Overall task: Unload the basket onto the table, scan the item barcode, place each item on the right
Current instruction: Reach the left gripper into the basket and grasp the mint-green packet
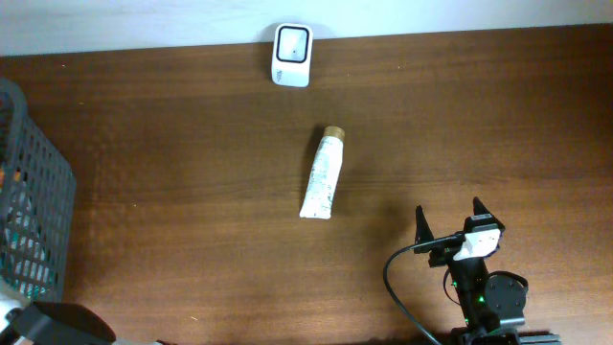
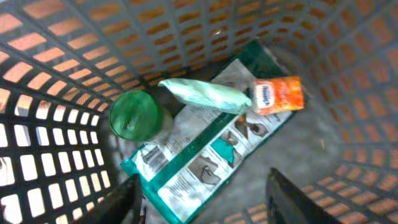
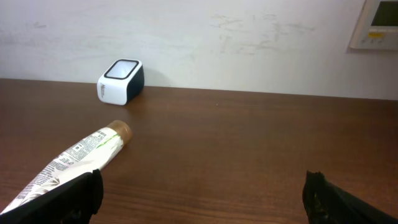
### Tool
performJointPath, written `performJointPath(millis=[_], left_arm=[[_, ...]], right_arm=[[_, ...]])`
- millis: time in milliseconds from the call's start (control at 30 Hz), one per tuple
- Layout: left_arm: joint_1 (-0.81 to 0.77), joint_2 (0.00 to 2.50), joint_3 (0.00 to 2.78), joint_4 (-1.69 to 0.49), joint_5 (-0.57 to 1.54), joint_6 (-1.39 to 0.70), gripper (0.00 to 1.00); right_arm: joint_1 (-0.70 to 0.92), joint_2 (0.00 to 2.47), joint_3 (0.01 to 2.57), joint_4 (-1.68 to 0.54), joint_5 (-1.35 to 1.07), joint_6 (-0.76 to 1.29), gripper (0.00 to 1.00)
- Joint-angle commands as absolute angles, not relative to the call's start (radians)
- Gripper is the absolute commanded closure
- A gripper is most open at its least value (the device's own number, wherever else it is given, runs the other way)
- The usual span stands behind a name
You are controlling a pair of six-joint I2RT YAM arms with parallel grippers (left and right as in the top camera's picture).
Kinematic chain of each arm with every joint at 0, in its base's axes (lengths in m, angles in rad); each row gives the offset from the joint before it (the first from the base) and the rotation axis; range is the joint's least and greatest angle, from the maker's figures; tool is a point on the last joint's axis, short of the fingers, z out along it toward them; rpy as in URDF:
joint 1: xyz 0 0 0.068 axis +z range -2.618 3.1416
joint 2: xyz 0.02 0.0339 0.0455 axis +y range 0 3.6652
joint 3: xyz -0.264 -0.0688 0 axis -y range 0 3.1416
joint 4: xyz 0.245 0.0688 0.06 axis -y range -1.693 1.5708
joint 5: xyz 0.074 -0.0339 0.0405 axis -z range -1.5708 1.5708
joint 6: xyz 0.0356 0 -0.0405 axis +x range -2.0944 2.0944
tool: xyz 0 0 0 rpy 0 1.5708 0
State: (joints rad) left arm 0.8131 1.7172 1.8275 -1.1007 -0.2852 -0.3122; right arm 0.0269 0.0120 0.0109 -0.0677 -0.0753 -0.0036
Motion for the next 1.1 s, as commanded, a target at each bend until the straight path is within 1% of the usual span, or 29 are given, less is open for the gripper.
performJointPath(millis=[0, 33, 167, 233, 333, 367, 400, 567, 667, 767, 833, 933, 1067], left_arm=[[0.834, 1.769, 1.777, -1.063, -0.285, -0.322, 0.42], [0.837, 1.784, 1.768, -1.051, -0.285, -0.322, 0.41], [0.839, 1.866, 1.767, -1.023, -0.285, -0.319, 0.40], [0.839, 1.908, 1.767, -0.979, -0.280, -0.204, 0.41], [0.839, 1.971, 1.767, -0.924, -0.281, 0.050, 0.40], [0.839, 1.998, 1.767, -0.913, -0.281, 0.154, 0.38], [0.844, 2.022, 1.767, -0.912, -0.277, 0.213, 0.37], [0.846, 2.082, 1.767, -0.874, -0.277, 0.348, 0.39], [0.846, 2.083, 1.767, -0.830, -0.277, 0.475, 0.35], [0.847, 2.096, 1.767, -0.831, -0.277, 0.633, 0.24], [0.849, 2.115, 1.767, -0.822, -0.277, 0.691, 0.22], [0.853, 2.142, 1.767, -0.785, -0.277, 0.713, 0.18], [0.854, 2.170, 1.767, -0.719, -0.277, 0.713, 0.18]], right_arm=[[0.033, 0.006, 0.006, -0.072, -0.074, -0.003, 0.02], [0.033, 0.006, 0.006, -0.072, -0.074, -0.003, 0.02], [0.033, 0.006, 0.006, -0.072, -0.074, -0.003, 0.02], [0.033, 0.006, 0.006, -0.072, -0.074, -0.003, 0.02], [0.033, 0.006, 0.006, -0.072, -0.074, -0.003, 0.02], [0.033, 0.006, 0.006, -0.072, -0.074, -0.003, 0.02], [0.033, 0.006, 0.006, -0.072, -0.074, -0.003, 0.02], [0.033, 0.006, 0.006, -0.072, -0.074, -0.003, 0.02], [0.033, 0.006, 0.006, -0.072, -0.074, -0.003, 0.02], [0.033, 0.006, 0.006, -0.072, -0.074, -0.003, 0.02], [0.033, 0.006, 0.006, -0.072, -0.074, -0.003, 0.02], [0.033, 0.006, 0.006, -0.072, -0.074, -0.003, 0.02], [0.033, 0.006, 0.006, -0.072, -0.074, -0.003, 0.02]])
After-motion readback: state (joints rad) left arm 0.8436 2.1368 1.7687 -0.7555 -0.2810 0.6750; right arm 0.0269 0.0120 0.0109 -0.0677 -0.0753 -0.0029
